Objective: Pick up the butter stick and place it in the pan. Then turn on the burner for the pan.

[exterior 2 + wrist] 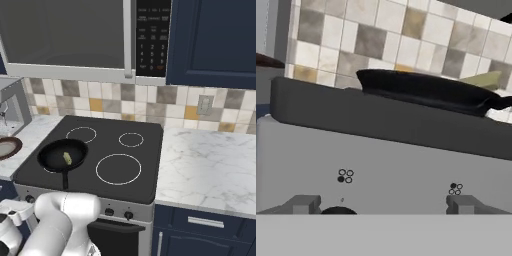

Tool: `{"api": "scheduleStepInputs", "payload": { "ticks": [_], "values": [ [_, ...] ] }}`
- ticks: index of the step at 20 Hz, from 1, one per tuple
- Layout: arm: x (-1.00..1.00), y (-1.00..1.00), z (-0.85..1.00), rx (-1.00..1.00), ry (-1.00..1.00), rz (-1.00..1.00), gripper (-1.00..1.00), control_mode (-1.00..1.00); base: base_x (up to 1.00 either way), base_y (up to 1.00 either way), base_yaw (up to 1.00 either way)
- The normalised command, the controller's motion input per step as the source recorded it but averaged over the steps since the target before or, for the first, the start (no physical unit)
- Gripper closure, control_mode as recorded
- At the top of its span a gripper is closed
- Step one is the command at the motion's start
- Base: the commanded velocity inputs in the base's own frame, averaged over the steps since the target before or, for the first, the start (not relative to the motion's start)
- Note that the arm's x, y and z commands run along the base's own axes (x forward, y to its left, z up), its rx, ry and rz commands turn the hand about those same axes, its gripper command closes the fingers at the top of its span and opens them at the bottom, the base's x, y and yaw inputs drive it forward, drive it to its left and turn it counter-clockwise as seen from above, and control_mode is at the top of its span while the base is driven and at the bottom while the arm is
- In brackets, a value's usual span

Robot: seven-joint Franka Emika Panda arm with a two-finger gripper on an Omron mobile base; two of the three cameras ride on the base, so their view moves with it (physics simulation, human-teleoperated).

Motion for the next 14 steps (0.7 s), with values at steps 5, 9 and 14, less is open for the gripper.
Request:
{"api": "scheduleStepInputs", "payload": {
  "ticks": [5, 9, 14],
  "values": [
    [0.0, 0.18, -0.12, 0.0, -0.02, 0.0, -1.0, -1.0, 0.0, 0.0, 0.0],
    [0.0, 0.02, -0.12, 0.0, -0.01, 0.0, -1.0, -1.0, 0.0, 0.0, 0.0],
    [0.01, 0.0, -0.18, 0.0, 0.0, 0.0, -1.0, -1.0, 0.0, 0.0, 0.0]
  ]
}}
